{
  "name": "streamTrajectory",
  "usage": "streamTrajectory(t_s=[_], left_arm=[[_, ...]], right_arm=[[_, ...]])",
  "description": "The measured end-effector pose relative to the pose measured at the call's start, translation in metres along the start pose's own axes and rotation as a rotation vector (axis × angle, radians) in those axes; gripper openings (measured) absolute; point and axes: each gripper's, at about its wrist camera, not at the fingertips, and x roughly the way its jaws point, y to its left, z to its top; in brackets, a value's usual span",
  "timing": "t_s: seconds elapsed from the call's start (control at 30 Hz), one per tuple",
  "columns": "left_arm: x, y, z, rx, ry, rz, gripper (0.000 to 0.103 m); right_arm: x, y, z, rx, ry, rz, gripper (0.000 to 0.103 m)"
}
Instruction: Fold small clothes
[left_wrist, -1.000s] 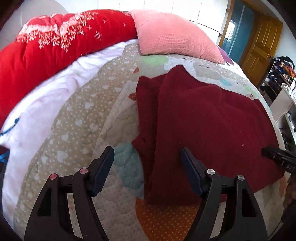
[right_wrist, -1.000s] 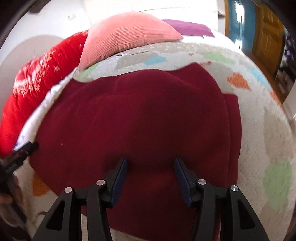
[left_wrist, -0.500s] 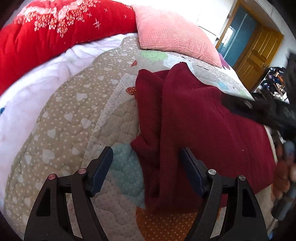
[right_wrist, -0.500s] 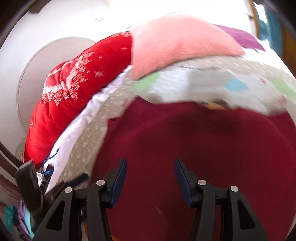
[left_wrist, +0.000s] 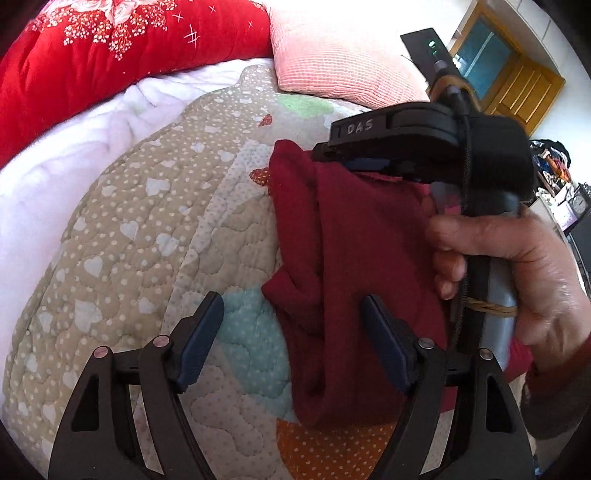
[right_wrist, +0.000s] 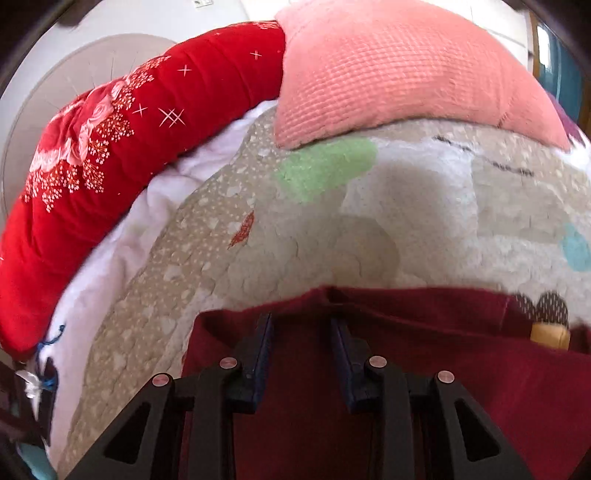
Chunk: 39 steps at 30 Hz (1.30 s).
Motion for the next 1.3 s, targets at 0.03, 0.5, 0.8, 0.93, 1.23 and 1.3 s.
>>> streamTrajectory(t_s=[0.03, 0.5, 0.8, 0.93, 1.23, 1.3], left_arm=[[0.000, -0.001, 0.000, 0.004, -0.001, 0.003, 0.079], [-0.006, 0.000, -0.006, -0.005, -0.006, 0.004, 0.079], [-0.009, 0.003, -0.009, -0.012, 0.001, -0.016, 0.079], [-0.008, 0.007, -0.005, -0.013, 0.004, -0.024, 0.079], [-0.016, 0.034, 0.000, -0.109, 0.028, -0.107, 0.079], [-0.016, 0.033, -0.001, -0.100, 0.028, -0.111, 0.079]], right_arm=[[-0.003, 0.002, 0.001, -0.006, 0.004, -0.005, 0.032], [-0.054, 0.020, -0.040, -0.032, 0.001, 0.082, 0.042], [-0.028, 0.018, -0.034, 0.030, 0.056, 0.098, 0.049], [-0.030, 0.015, -0.030, 0.050, 0.063, 0.112, 0.049], [-0.034, 0.026, -0.026, 0.046, 0.108, 0.121, 0.070], [-0.028, 0.033, -0.024, 0.022, 0.131, 0.091, 0.071]])
